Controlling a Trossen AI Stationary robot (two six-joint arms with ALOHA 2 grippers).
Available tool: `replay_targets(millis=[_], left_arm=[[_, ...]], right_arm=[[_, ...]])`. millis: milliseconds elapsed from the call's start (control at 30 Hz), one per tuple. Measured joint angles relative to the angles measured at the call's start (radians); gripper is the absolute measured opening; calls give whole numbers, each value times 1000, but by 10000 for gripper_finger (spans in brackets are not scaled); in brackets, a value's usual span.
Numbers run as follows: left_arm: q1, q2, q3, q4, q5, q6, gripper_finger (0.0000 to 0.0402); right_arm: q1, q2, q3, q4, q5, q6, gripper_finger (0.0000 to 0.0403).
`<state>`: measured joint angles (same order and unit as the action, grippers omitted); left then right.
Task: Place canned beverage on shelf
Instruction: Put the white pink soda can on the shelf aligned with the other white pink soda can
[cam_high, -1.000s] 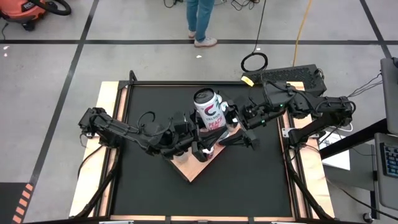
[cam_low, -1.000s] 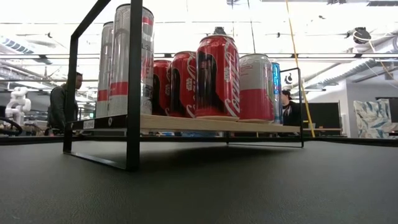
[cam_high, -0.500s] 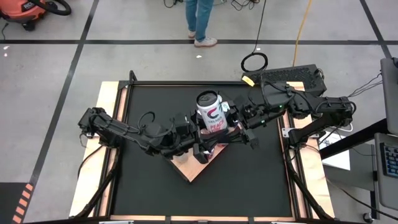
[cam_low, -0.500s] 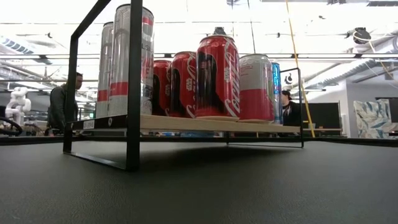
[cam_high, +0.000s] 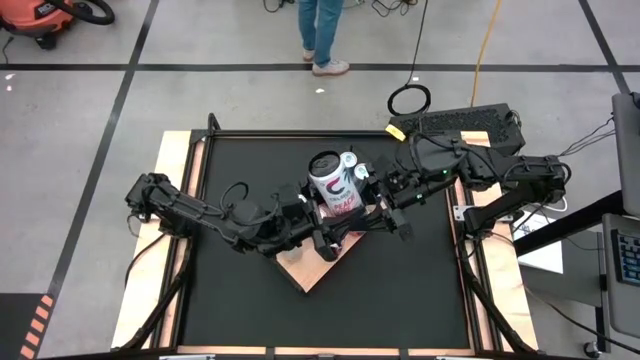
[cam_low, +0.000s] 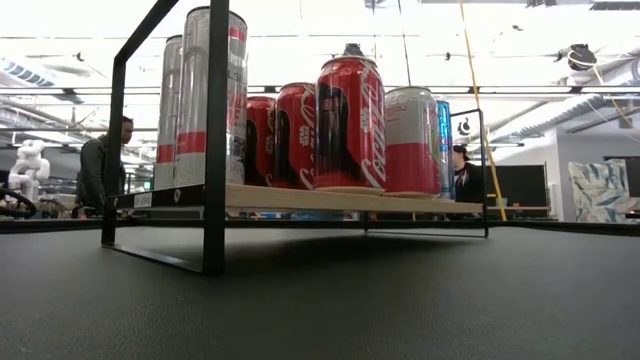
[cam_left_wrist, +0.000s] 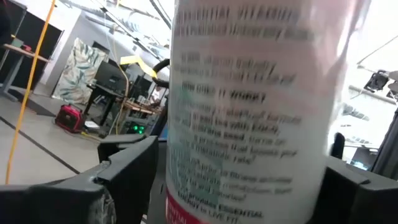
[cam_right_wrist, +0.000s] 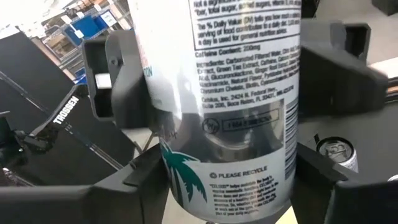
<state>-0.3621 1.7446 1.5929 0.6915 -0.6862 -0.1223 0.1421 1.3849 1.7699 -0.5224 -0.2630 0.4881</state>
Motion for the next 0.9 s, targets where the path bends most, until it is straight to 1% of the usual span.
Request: replay_targets(millis=[500,667,767,900], left_arm=[[-7,-95,0,-16,0,3,333],[-11,-149,0,-103,2,-5,333],[-12,-183,0,-186,6,-43,333],[-10,-217,0,-246,42,-78,333]], right_arm=[[0,-2,2,-5,-4,-4,228],[0,-2,2,-10,-5,-4,229],[0,-2,2,-26,-6,-3,229],[0,-2,2,-58,-10,-4,228]])
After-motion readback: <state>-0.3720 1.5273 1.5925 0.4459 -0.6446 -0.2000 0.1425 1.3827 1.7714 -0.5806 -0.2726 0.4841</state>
